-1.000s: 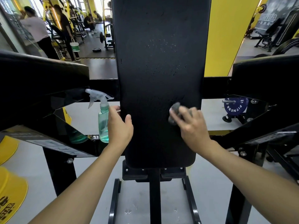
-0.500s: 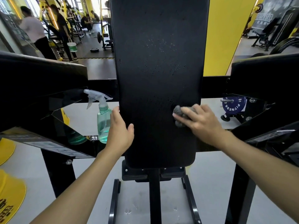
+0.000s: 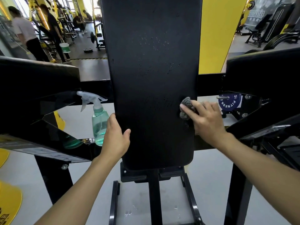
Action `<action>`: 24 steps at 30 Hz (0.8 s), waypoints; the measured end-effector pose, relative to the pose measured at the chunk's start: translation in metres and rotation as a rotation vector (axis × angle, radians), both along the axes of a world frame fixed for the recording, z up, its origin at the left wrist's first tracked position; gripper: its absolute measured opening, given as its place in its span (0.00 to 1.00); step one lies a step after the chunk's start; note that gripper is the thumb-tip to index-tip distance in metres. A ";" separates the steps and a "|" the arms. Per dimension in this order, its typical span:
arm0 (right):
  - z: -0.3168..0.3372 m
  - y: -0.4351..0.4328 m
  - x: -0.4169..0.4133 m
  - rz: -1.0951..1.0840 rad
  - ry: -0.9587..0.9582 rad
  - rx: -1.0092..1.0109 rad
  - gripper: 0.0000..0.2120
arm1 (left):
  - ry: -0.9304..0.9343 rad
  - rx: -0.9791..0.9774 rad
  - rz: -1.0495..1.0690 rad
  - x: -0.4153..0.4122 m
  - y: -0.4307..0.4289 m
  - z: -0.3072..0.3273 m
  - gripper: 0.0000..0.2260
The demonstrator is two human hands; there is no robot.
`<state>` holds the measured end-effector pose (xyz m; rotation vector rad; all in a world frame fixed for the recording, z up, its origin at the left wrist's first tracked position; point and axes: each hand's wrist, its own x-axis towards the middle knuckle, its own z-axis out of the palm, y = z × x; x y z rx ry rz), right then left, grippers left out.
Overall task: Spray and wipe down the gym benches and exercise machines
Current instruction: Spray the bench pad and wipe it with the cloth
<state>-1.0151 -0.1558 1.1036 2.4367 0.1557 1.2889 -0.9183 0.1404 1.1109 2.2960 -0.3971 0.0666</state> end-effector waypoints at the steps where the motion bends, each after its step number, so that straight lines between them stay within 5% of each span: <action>1: -0.011 0.009 0.000 -0.009 -0.040 0.081 0.26 | -0.001 0.002 0.000 0.000 0.000 0.000 0.32; 3: -0.041 0.024 -0.009 0.016 0.035 0.093 0.25 | 0.000 -0.001 -0.005 0.000 0.002 -0.001 0.32; 7: -0.042 0.009 -0.032 0.139 0.347 -0.252 0.21 | 0.010 0.002 -0.014 0.000 0.003 0.000 0.32; 13: -0.035 0.019 -0.008 -0.023 0.028 0.127 0.21 | 0.006 0.014 -0.002 -0.001 0.001 -0.002 0.31; 19: -0.027 0.014 -0.020 0.093 0.298 -0.215 0.21 | 0.014 0.015 -0.005 -0.002 0.000 -0.001 0.31; 24: -0.024 0.036 0.004 -0.018 -0.002 0.179 0.19 | 0.020 0.013 -0.002 -0.001 0.000 -0.003 0.31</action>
